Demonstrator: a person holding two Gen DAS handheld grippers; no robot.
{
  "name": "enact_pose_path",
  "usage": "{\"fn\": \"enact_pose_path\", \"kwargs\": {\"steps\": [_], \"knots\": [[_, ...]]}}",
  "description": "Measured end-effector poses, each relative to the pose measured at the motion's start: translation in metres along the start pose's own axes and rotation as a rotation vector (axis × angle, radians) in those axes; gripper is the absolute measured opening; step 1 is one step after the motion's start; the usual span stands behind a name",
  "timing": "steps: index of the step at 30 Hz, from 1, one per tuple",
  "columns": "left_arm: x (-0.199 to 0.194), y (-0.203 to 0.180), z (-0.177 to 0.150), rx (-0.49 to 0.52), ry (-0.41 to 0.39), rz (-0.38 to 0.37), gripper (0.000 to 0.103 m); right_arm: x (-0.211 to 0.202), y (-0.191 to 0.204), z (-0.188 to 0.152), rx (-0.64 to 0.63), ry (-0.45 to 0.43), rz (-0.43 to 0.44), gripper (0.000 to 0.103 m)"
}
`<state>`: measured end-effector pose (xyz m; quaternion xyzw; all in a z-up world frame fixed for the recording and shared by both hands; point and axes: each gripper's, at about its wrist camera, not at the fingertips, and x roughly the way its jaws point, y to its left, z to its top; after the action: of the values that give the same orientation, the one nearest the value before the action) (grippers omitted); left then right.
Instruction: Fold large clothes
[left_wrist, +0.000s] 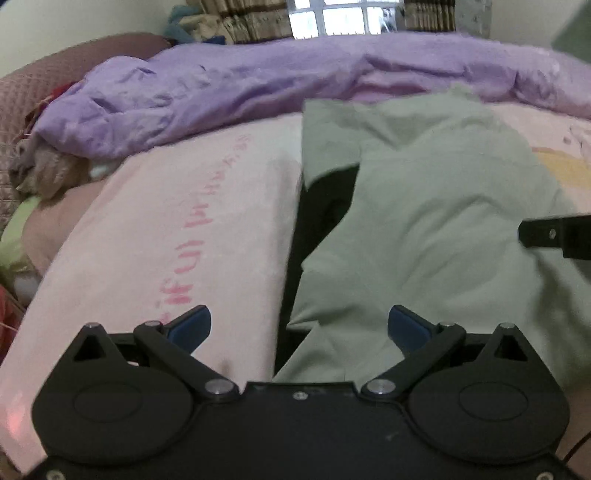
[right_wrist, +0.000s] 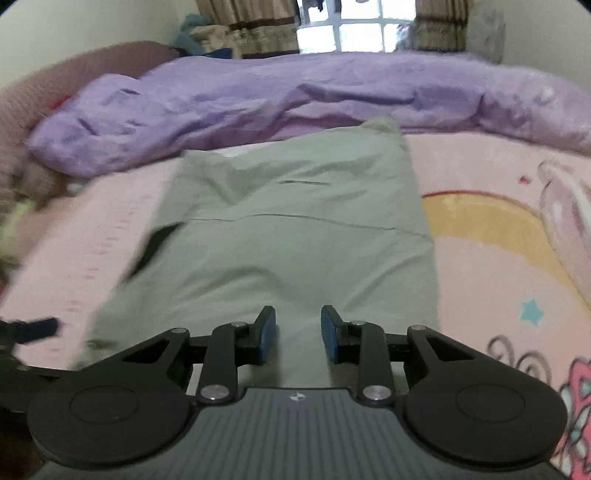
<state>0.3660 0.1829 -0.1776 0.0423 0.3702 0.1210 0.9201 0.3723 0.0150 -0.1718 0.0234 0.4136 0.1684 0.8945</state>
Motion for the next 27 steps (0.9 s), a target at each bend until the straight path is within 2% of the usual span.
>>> {"fn": "enact_pose_path", "kwargs": {"steps": [2, 5, 7, 8, 12, 14, 16, 17, 20, 21, 22, 24, 27], "knots": [[-0.020, 0.002, 0.000, -0.006, -0.038, -0.006, 0.103, -0.013, 0.001, -0.001, 0.025, 0.001, 0.027, 0.036], [-0.034, 0.004, -0.002, -0.006, -0.048, -0.022, 0.103, -0.029, 0.003, -0.008, 0.014, -0.023, 0.010, 0.037], [-0.035, 0.003, -0.002, -0.013, -0.061, -0.027, 0.103, -0.036, 0.004, -0.011, 0.005, -0.029, -0.003, 0.049], [-0.035, 0.004, -0.004, -0.022, -0.073, -0.019, 0.103, -0.038, 0.003, -0.011, -0.002, -0.027, -0.006, 0.051], [-0.005, 0.003, -0.019, -0.012, 0.012, -0.002, 0.103, -0.034, -0.004, -0.020, -0.007, -0.005, -0.027, 0.054], [0.004, 0.008, -0.033, -0.067, 0.000, -0.031, 0.103, -0.015, -0.016, -0.037, -0.021, 0.001, -0.008, 0.052], [0.005, 0.015, -0.033, -0.110, 0.017, -0.049, 0.103, -0.011, -0.022, -0.057, -0.083, -0.081, 0.021, 0.051], [0.002, 0.016, -0.030, -0.100, 0.017, -0.048, 0.103, -0.017, -0.020, -0.061, -0.111, -0.106, 0.024, 0.051], [-0.010, 0.017, -0.011, -0.021, -0.036, 0.019, 0.103, -0.031, -0.021, -0.049, -0.108, -0.072, 0.050, 0.053], [-0.013, 0.021, -0.005, -0.018, -0.060, 0.025, 0.103, -0.037, -0.027, -0.042, -0.074, -0.069, 0.066, 0.059], [-0.012, 0.029, 0.001, -0.029, -0.071, 0.011, 0.103, -0.042, -0.036, -0.035, -0.033, -0.079, 0.073, 0.072], [-0.005, 0.047, 0.015, -0.098, -0.056, -0.063, 0.103, -0.047, -0.054, -0.027, 0.015, -0.102, 0.057, 0.090], [0.014, 0.060, 0.032, -0.164, -0.002, -0.157, 0.103, -0.033, -0.086, -0.021, 0.084, -0.061, 0.025, 0.090]]}}
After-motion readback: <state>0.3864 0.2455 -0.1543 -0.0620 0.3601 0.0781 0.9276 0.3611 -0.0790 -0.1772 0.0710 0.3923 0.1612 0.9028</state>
